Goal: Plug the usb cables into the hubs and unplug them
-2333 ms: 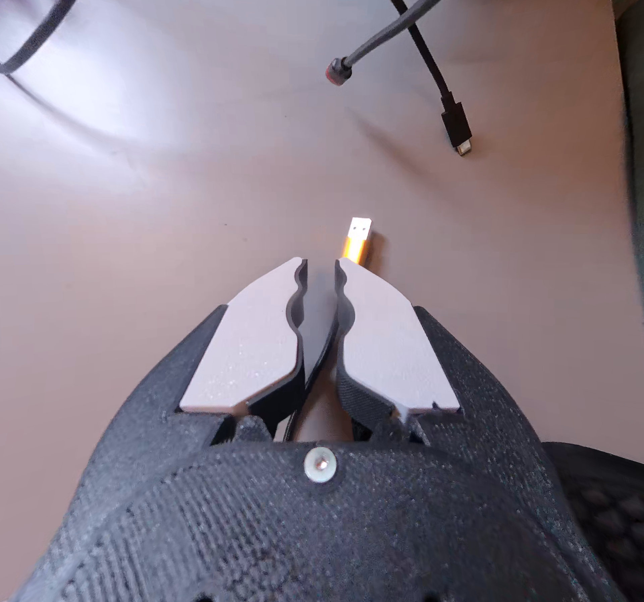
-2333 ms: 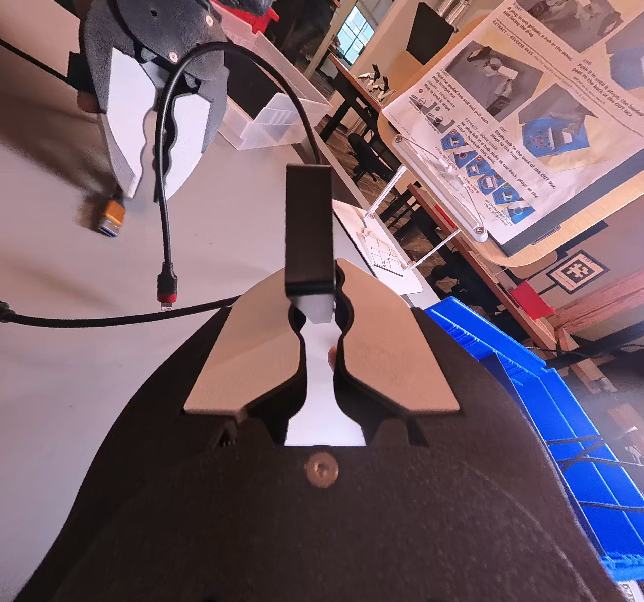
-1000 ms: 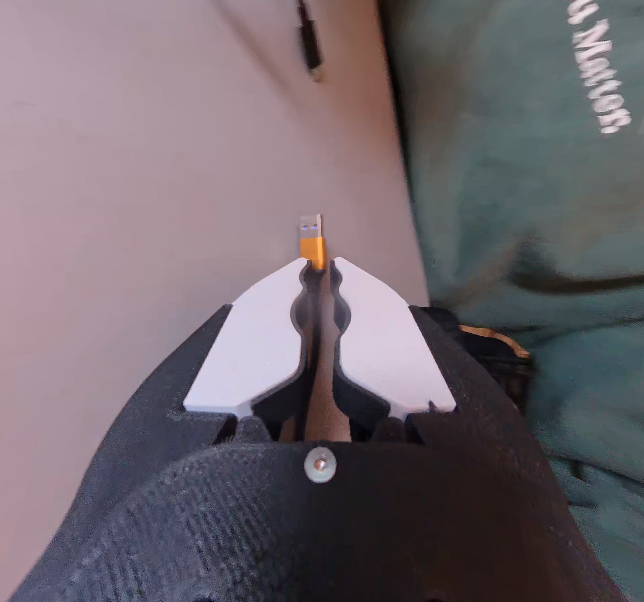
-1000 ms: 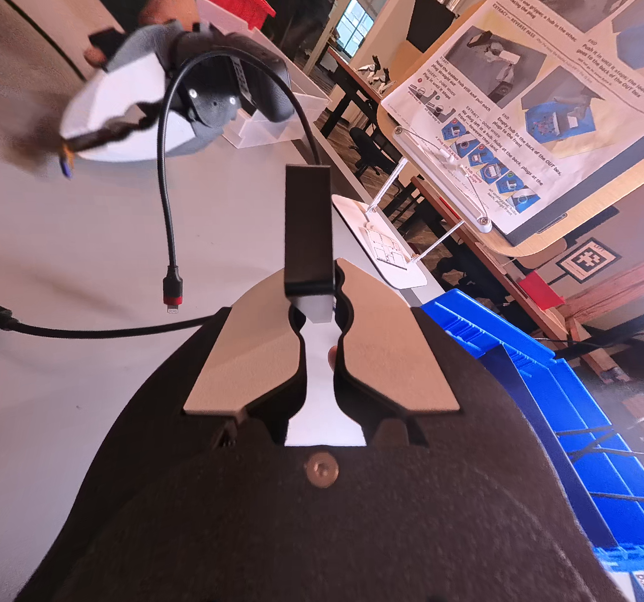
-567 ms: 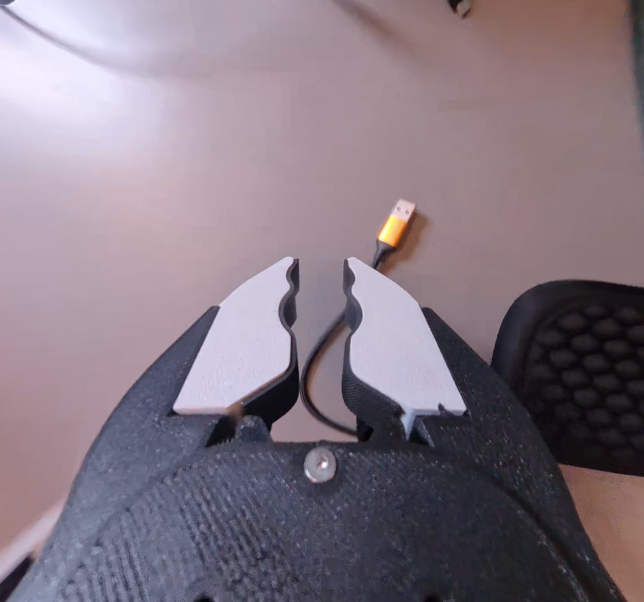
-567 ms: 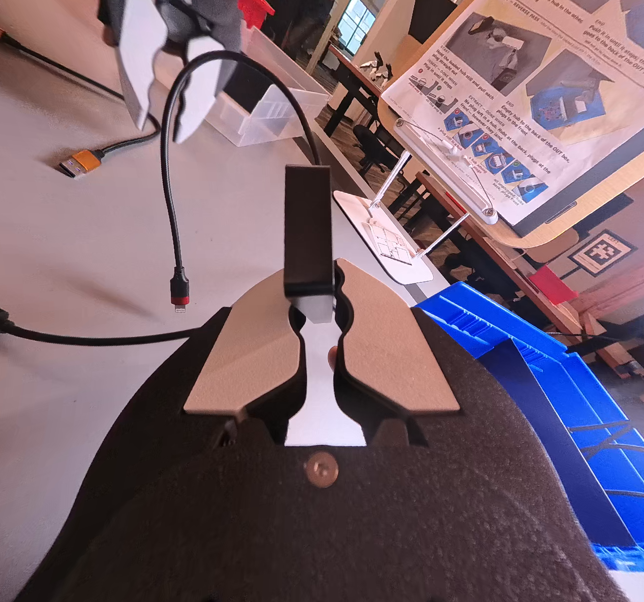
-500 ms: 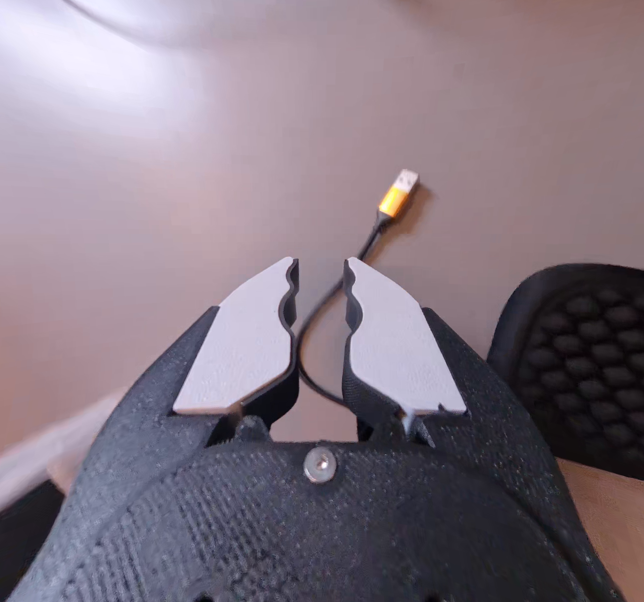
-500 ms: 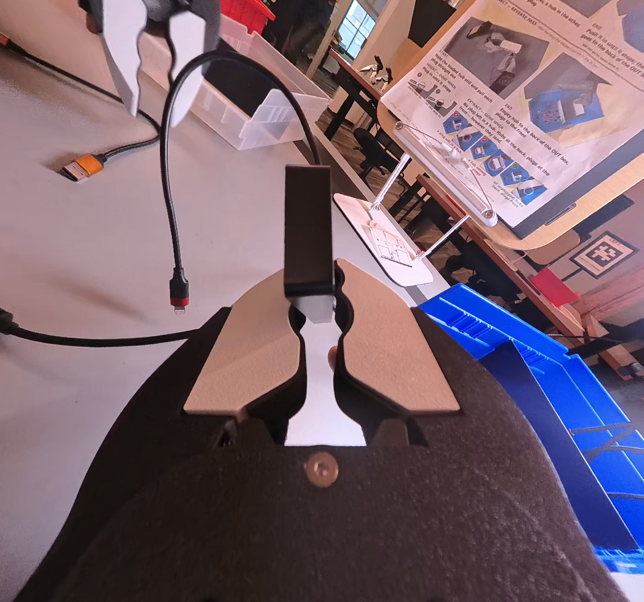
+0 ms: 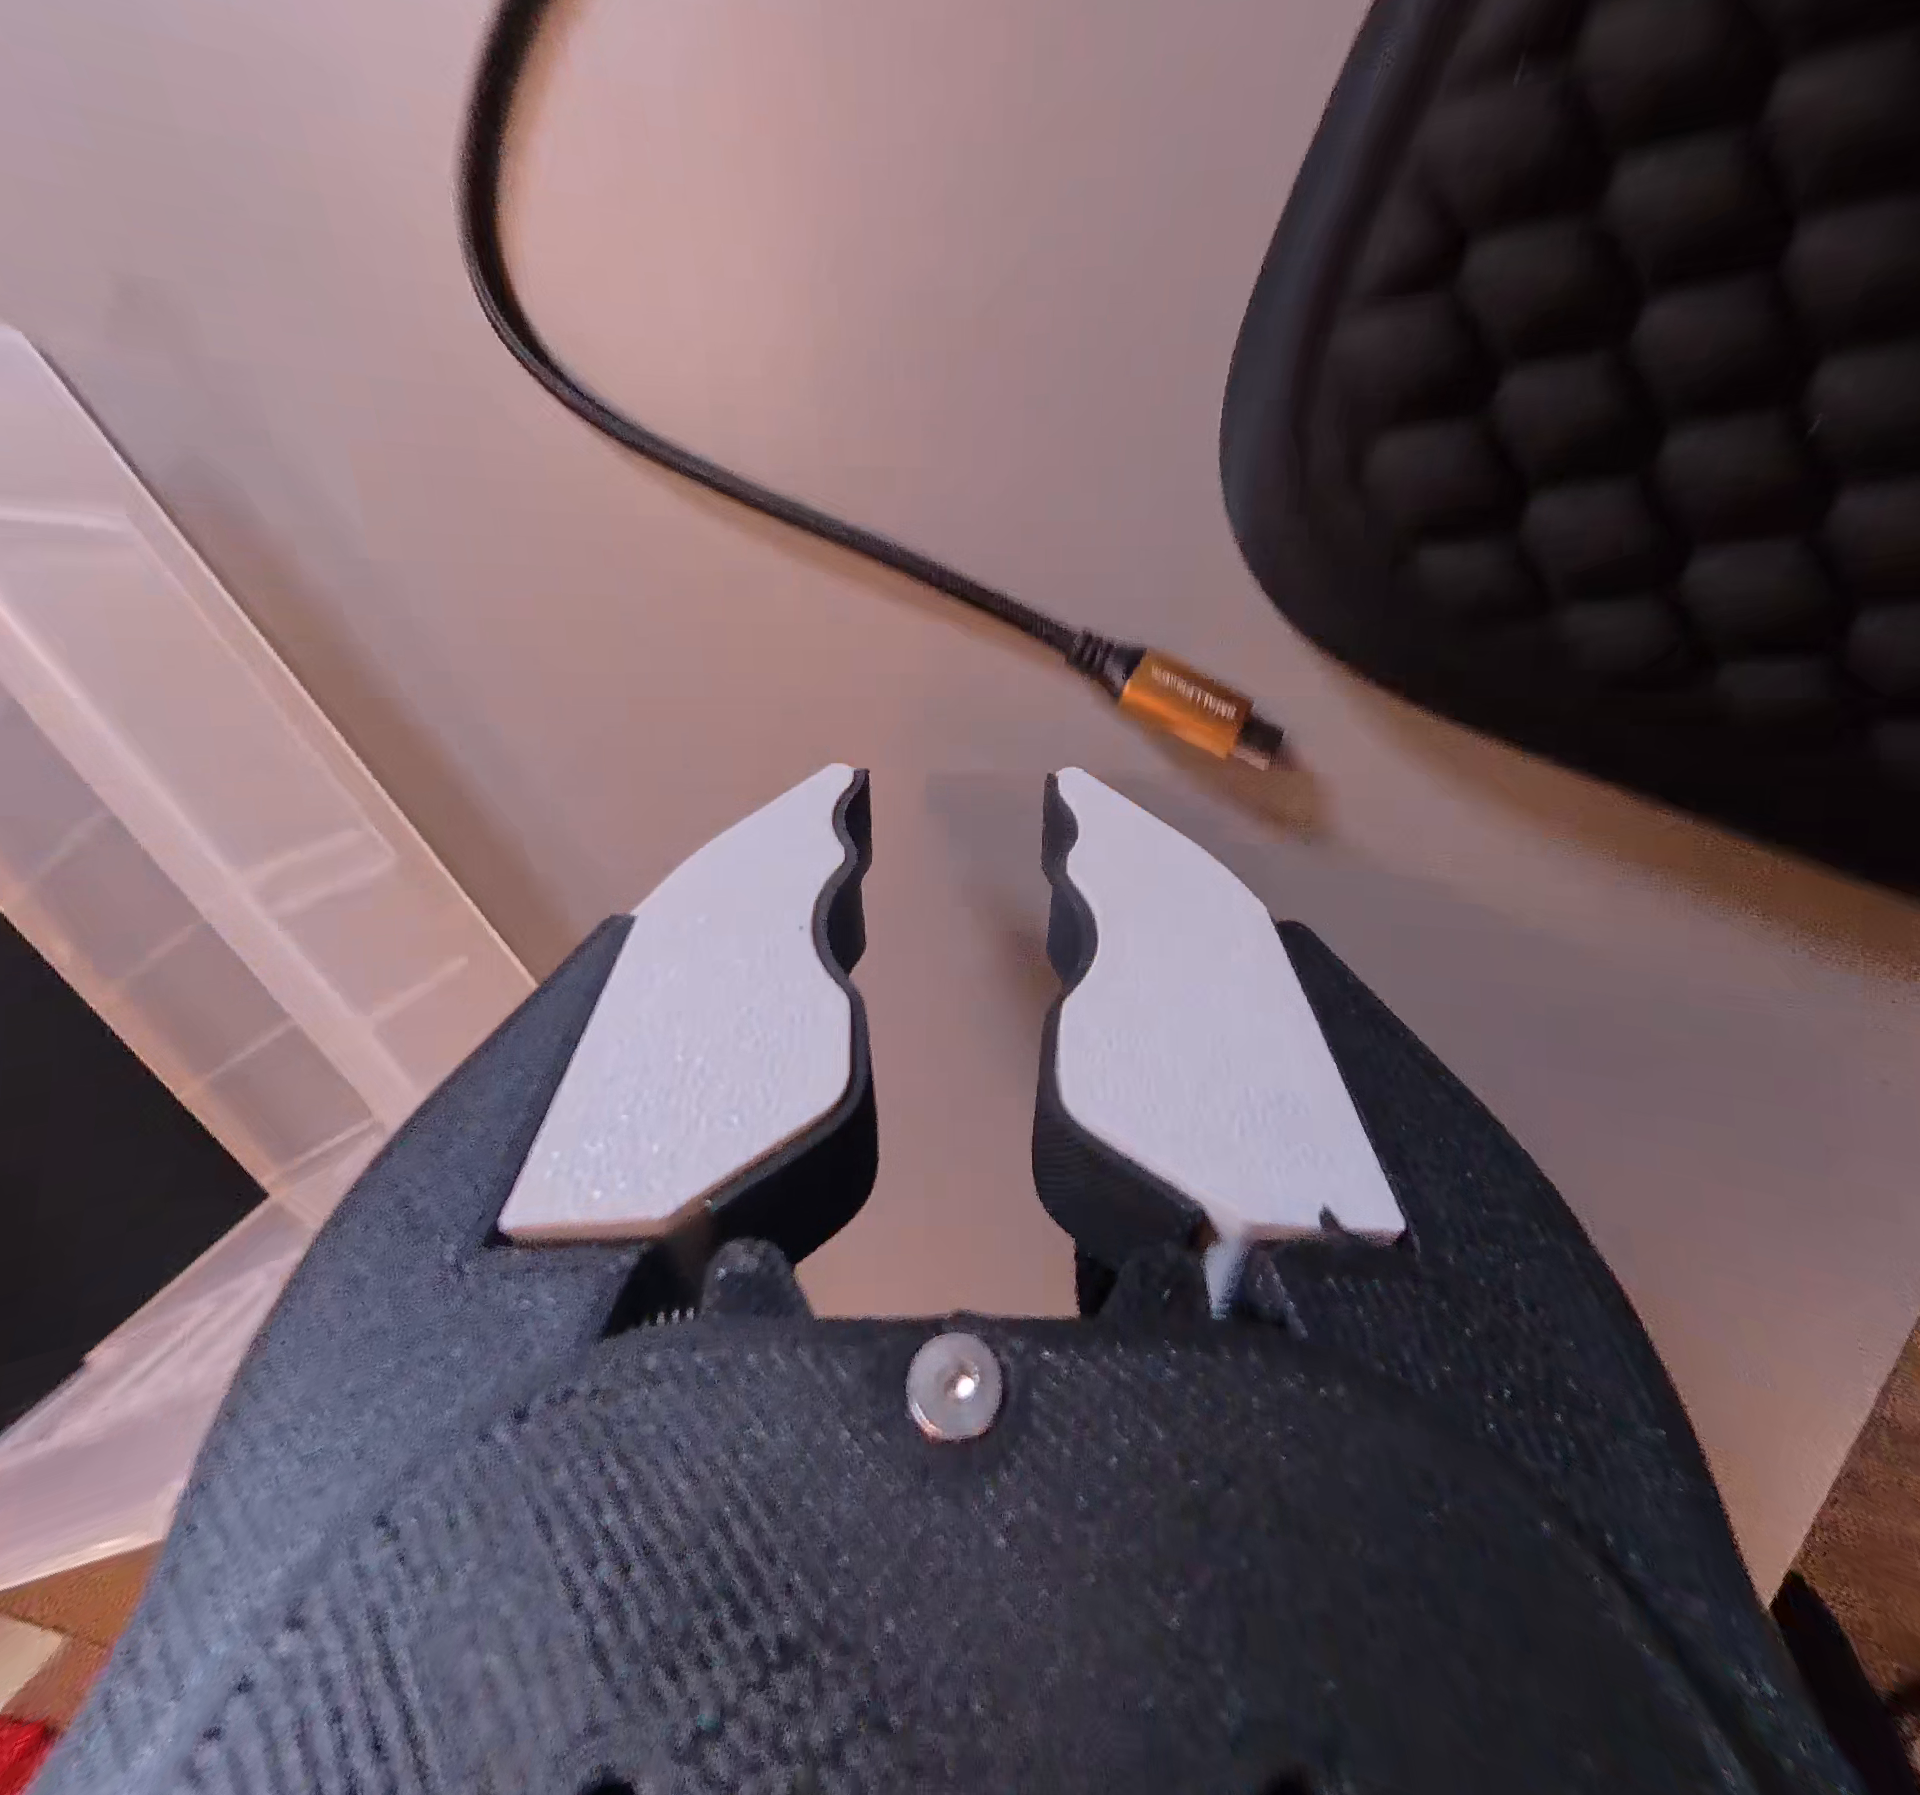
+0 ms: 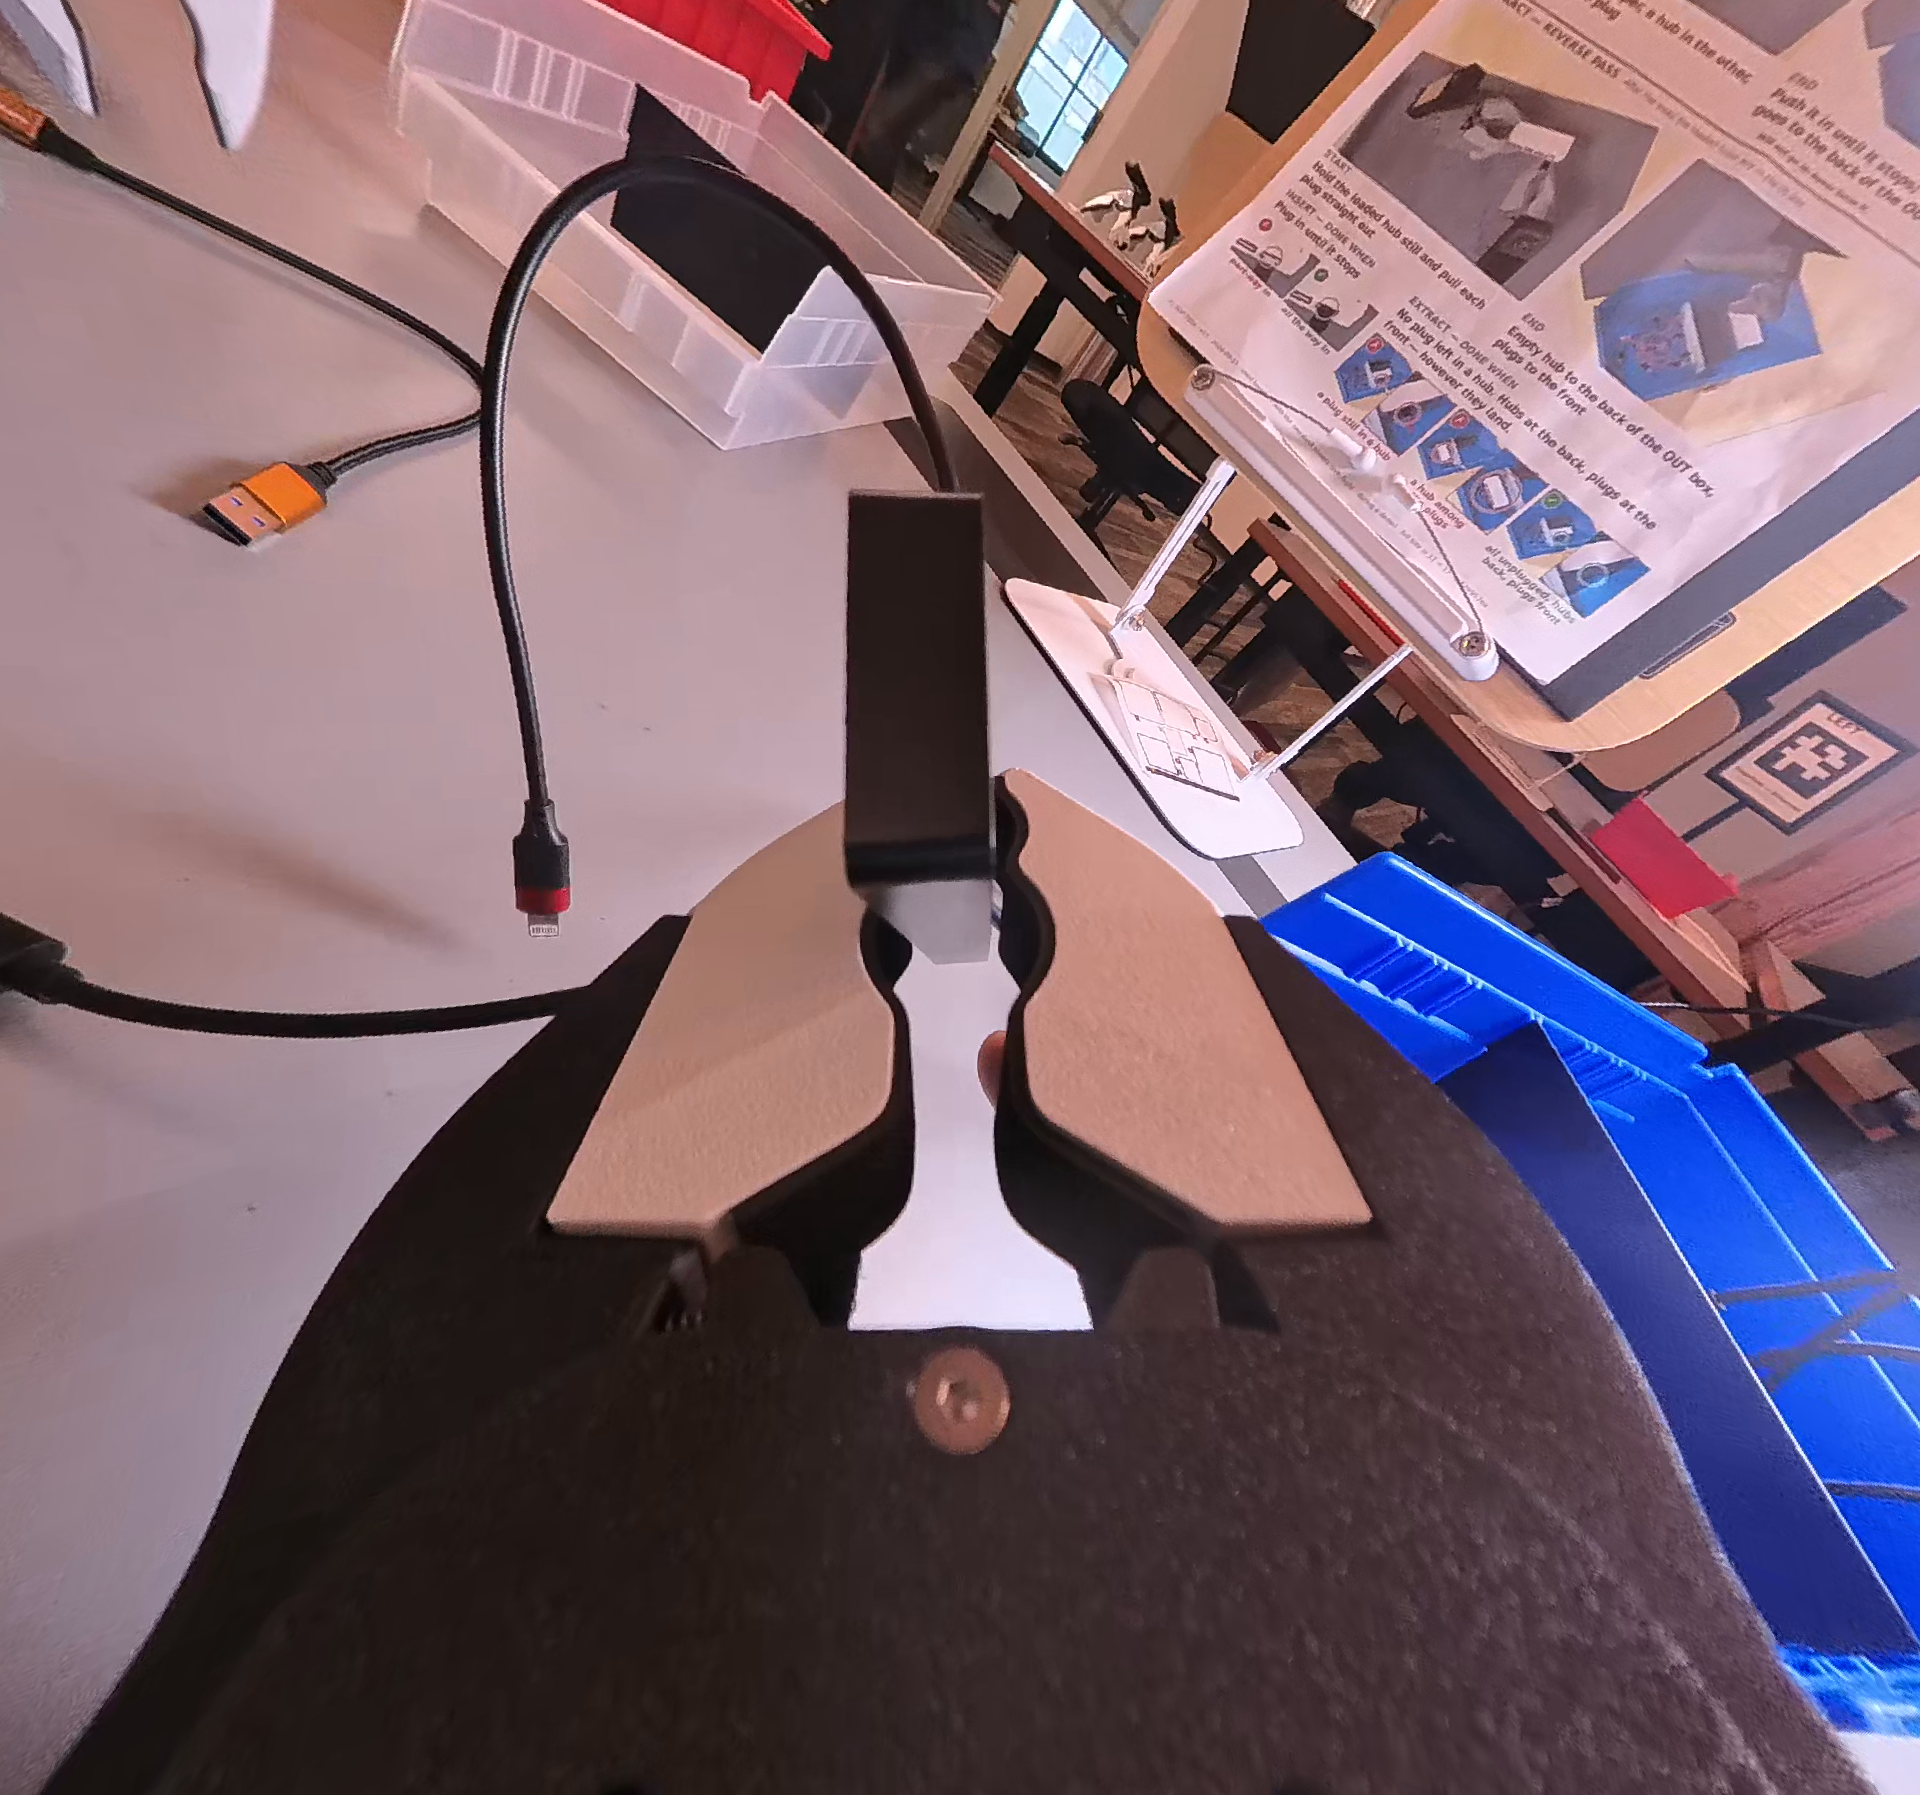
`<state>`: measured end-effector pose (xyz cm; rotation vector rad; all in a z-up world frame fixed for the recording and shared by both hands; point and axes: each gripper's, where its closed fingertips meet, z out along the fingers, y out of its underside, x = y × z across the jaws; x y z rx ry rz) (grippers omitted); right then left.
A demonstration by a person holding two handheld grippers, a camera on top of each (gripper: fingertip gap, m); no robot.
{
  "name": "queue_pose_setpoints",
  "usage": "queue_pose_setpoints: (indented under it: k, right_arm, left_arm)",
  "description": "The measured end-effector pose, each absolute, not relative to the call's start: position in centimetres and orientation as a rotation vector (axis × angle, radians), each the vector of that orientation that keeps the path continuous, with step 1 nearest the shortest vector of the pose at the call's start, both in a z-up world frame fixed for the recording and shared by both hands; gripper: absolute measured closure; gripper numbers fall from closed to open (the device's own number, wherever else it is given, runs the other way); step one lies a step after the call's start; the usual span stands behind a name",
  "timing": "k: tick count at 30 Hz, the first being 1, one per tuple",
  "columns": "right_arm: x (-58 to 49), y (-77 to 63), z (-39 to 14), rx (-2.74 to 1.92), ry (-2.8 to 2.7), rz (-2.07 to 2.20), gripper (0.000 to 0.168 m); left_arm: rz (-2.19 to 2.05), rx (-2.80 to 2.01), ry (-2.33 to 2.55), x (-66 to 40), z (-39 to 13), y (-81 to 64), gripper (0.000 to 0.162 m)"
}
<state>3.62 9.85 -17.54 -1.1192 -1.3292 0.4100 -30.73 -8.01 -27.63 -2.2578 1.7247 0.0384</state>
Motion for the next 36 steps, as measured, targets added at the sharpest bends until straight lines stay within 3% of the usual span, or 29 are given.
queue_pose_setpoints:
  k: [15,18,22,25,28,32,36]
  right_arm:
    - [3.1,10.0,-19.1,-1.161,-1.373,0.405,0.156]
    - [3.2,10.0,-19.2,-1.164,-1.378,0.391,0.156]
    - [3.5,10.1,-18.8,-1.16,-1.367,0.384,0.156]
    - [3.6,10.1,-18.7,-1.161,-1.362,0.4,0.156]
    - [3.6,10.1,-18.8,-1.16,-1.369,0.417,0.156]
    - [3.6,10.1,-18.6,-1.152,-1.364,0.411,0.156]
    - [4.2,10.8,-17.8,-1.169,-1.307,0.391,0.156]
  left_arm:
    - [-0.028,-1.838,2.128,-22.4,-28.1,-5.5,0.12]
    - [-0.219,-1.939,2.084,-20.7,-26.7,-5.5,0.13]
    - [-0.54,-2.213,1.856,-19.1,-26.1,-6.6,0.122]
    - [-0.438,-2.322,1.828,-19.7,-28.1,-7.0,0.128]
    - [-0.295,-2.355,1.775,-20.0,-28.8,-5.9,0.157]
    - [-0.139,-2.284,1.716,-19.6,-27.8,-2.6,0.158]
    - [-0.005,-2.013,1.491,-17.7,-21.2,4.3,0.158]
